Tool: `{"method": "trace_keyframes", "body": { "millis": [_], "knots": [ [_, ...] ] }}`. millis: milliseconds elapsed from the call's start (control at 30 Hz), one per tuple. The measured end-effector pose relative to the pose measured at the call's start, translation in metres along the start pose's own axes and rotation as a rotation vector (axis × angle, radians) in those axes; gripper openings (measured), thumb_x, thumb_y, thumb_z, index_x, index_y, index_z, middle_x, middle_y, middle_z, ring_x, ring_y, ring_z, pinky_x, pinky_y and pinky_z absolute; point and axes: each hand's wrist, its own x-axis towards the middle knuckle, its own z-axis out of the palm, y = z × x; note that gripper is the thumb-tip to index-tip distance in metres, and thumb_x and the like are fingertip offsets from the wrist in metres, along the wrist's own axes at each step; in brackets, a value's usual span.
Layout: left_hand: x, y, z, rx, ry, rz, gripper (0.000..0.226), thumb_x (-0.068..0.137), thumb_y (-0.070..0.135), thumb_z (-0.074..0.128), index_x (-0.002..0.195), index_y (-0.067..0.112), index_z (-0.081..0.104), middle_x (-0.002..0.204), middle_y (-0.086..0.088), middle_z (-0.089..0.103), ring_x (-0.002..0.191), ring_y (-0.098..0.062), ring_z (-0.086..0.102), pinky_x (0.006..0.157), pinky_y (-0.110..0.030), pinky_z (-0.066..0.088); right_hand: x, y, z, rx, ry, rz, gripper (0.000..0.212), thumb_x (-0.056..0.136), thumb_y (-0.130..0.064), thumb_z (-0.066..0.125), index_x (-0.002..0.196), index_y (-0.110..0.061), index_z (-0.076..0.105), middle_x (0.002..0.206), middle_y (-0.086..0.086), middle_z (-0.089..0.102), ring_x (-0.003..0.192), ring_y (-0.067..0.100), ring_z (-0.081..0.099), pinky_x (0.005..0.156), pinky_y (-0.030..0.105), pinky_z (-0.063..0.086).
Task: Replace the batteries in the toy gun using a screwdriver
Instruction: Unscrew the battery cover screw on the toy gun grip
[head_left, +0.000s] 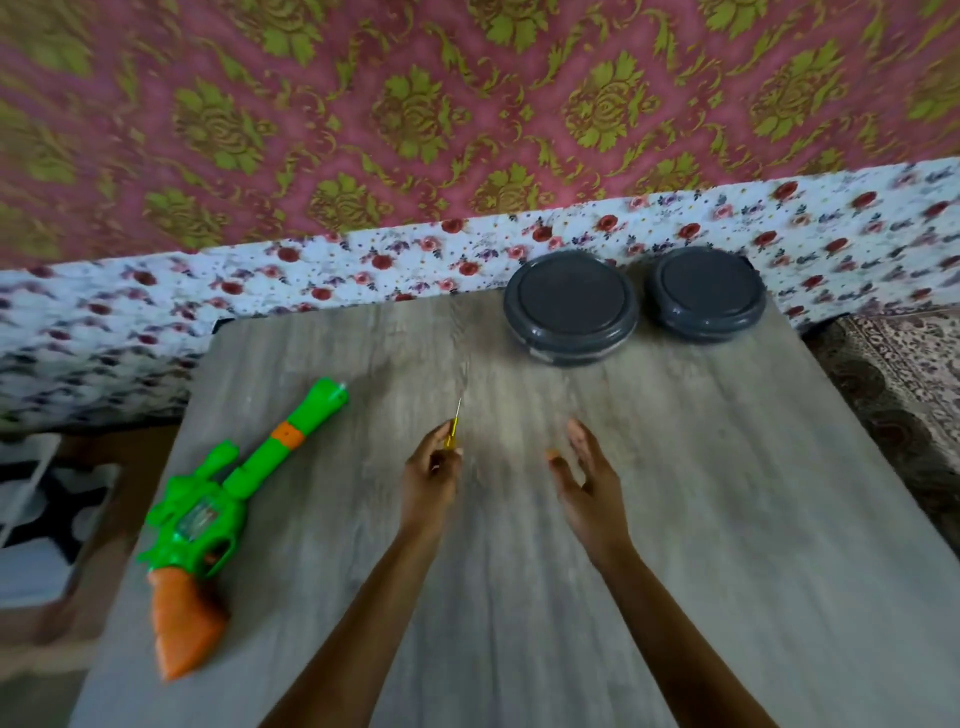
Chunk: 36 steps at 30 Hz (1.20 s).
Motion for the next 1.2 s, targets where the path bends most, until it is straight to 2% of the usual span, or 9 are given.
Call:
{"method": "trace_keyframes", "body": {
  "millis": [100,233,333,500,667,833,1033,1100,1200],
  "knots": [
    [0.006,0.018,-0.003,0.055,-0.025,0.068,0.04,0.09,0.005,0.052,0.121,0.029,0.06,0.067,0.005,0.052,0.053,-0.008,0.044,0.052,-0.025,0.036,0.007,-0.014,-0.002,-0.172,-0.018,-0.142,0.055,0.091,-0.021,0.058,0.142,-0.013,0.038,0.145,0.003,0.043,0.131,0.01,0.039,0.104,0.015,0.026],
    [0.0,0.039,-0.007,0.041,-0.056,0.202,0.045,0.091,0.003,0.053,0.123,0.035,0.053,0.087,0.006,0.064,0.065,-0.002,0.054,0.062,-0.016,0.045,0.011,-0.02,-0.005,-0.309,-0.045,-0.264,0.061,0.088,-0.03,0.058,0.142,-0.009,0.037,0.144,0.009,0.045,0.133,0.021,0.042,0.108,0.023,0.029],
    [-0.007,0.057,-0.012,0.005,-0.078,0.285,0.046,0.09,0.002,0.054,0.121,0.035,0.052,0.083,0.0,0.064,0.062,-0.006,0.055,0.062,-0.025,0.049,0.016,-0.035,-0.016,-0.346,-0.045,-0.315,0.06,0.089,-0.025,0.06,0.142,-0.01,0.036,0.144,0.007,0.044,0.133,0.019,0.042,0.107,0.019,0.026],
    [-0.008,0.024,-0.015,-0.031,-0.058,0.355,0.043,0.091,-0.002,0.052,0.13,0.018,0.053,0.084,0.0,0.064,0.065,-0.003,0.059,0.068,-0.023,0.054,0.022,-0.002,-0.005,-0.354,-0.07,-0.479,0.058,0.09,-0.02,0.059,0.142,-0.01,0.037,0.143,0.006,0.046,0.133,0.017,0.042,0.105,0.011,0.023],
    [-0.009,0.006,-0.02,-0.048,-0.071,0.458,0.035,0.091,0.001,0.056,0.123,0.016,0.057,0.086,-0.001,0.065,0.068,-0.006,0.062,0.073,-0.025,0.055,0.018,0.019,-0.009,-0.163,-0.115,-0.493,0.057,0.091,-0.021,0.058,0.143,-0.017,0.036,0.145,-0.001,0.043,0.134,0.009,0.038,0.109,0.017,0.026],
    [-0.011,-0.002,-0.024,-0.104,-0.03,0.503,0.03,0.091,-0.005,0.052,0.117,0.008,0.058,0.081,-0.004,0.06,0.058,0.0,0.059,0.06,-0.014,0.052,0.026,0.024,-0.006,-0.165,-0.115,-0.493,0.059,0.092,-0.022,0.057,0.144,-0.015,0.033,0.148,0.0,0.039,0.136,0.012,0.036,0.105,0.016,0.025],
    [-0.07,-0.012,-0.048,-0.047,0.199,0.465,0.021,0.09,0.001,0.052,0.107,0.009,0.061,0.078,-0.006,0.059,0.045,-0.002,0.048,0.041,-0.012,0.038,-0.031,0.024,-0.016,-0.245,-0.131,-0.585,0.06,0.092,-0.023,0.057,0.145,-0.014,0.031,0.15,0.006,0.037,0.136,0.021,0.037,0.104,0.02,0.026],
    [-0.092,-0.012,-0.063,0.007,0.295,0.468,0.015,0.089,0.002,0.055,0.098,0.012,0.06,0.073,-0.005,0.056,0.054,-0.01,0.051,0.045,-0.015,0.037,-0.051,0.021,-0.016,-0.256,-0.147,-0.61,0.06,0.092,-0.023,0.057,0.145,-0.014,0.031,0.149,0.007,0.037,0.136,0.021,0.038,0.106,0.023,0.027],
    [-0.114,-0.006,-0.095,0.151,0.445,0.489,0.019,0.084,0.014,0.065,0.102,0.007,0.065,0.088,-0.015,0.065,0.085,-0.032,0.061,0.065,-0.031,0.042,-0.069,0.011,-0.005,-0.213,-0.169,-0.62,0.058,0.092,-0.023,0.056,0.145,-0.015,0.032,0.148,0.006,0.039,0.135,0.02,0.038,0.106,0.026,0.03]
  ]
}}
